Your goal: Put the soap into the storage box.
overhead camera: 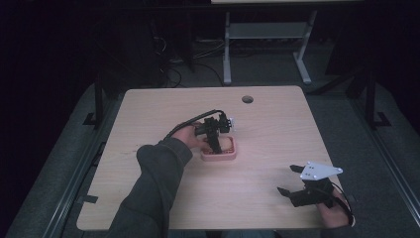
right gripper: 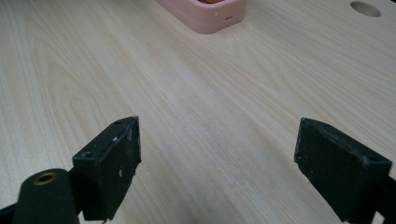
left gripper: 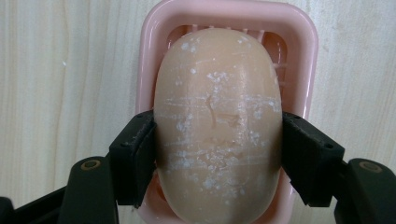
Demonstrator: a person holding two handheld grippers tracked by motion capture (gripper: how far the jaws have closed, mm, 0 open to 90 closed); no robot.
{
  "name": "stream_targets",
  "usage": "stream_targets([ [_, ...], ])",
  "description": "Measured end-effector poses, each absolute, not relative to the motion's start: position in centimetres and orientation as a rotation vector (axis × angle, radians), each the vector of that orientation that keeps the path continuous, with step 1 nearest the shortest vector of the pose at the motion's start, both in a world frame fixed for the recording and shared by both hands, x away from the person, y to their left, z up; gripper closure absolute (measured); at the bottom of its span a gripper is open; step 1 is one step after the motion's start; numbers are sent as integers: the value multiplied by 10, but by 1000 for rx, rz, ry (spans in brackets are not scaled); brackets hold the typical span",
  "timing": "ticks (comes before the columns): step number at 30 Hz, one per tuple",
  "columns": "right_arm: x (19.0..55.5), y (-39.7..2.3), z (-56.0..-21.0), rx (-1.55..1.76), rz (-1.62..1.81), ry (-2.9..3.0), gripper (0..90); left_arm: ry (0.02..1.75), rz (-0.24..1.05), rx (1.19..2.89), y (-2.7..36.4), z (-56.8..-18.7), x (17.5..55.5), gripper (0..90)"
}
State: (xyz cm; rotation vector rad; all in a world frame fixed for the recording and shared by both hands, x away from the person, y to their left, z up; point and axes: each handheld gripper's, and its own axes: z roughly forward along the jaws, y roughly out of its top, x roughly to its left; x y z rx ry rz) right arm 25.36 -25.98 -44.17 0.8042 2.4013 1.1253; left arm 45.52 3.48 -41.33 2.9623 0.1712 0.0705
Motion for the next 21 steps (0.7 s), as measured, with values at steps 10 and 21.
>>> stream_targets([
  [10, 253, -260, -442, 806, 1122, 2404, 141, 165, 73, 2965, 35, -414, 455, 323],
  [21, 254, -260, -442, 812, 1123, 2401, 141, 170, 80, 2922, 38, -405, 453, 263],
])
